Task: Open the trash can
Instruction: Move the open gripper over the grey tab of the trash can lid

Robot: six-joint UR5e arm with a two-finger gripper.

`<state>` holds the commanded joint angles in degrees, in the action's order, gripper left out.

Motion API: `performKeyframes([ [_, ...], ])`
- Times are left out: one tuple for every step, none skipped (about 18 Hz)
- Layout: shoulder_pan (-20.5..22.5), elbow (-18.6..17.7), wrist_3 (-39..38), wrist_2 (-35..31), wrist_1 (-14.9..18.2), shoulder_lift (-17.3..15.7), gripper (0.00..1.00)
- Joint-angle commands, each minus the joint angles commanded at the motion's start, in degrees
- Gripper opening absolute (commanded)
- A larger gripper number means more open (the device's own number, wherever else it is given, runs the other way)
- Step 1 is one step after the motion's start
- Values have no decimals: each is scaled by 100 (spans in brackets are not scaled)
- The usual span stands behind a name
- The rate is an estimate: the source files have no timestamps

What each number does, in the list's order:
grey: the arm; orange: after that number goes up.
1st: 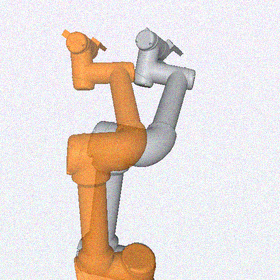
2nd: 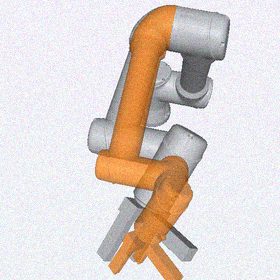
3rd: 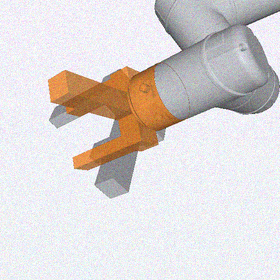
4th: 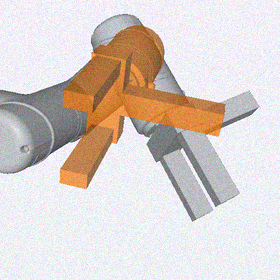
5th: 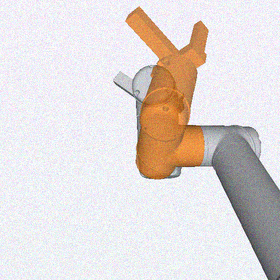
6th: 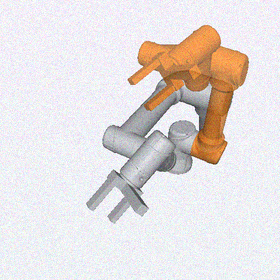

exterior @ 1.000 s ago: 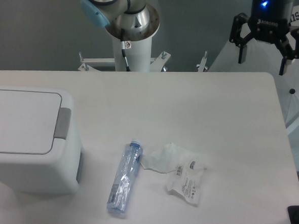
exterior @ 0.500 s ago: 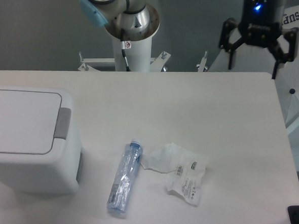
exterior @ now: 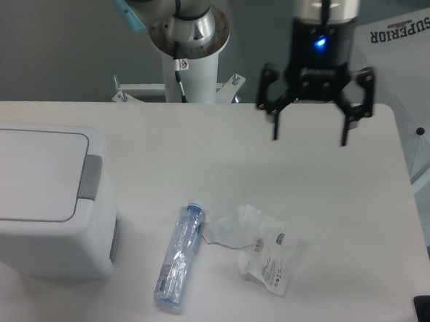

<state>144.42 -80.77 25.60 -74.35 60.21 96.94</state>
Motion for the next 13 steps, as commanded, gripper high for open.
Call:
performKeyframes([
  [-158,-9,-237,9,-9,53,100],
  [-316,-17,-466,0,-9,88,100],
  [-492,-44,-712,0,-9,149,100],
  [-650,-27,-975,0,-18,202,100],
  [-739,-26,-1248,9,-96,246,100],
  [-818,-44,-1520,9,-254,273,100],
  [-940,-70,-1784,17,-351,299,100],
  [-1072,-131,-1952,17,-387,317,100],
  [-1143,-193,-2049,17,-378,308,100],
  [-1205,-246,-2129,26,-387,308,100],
  [-1266,-272,-2199,35,-378,308,100],
  [-1302,-281,-2278,35,-378,317,100],
  [-1311,-290,-2348,35,-378,317,100],
])
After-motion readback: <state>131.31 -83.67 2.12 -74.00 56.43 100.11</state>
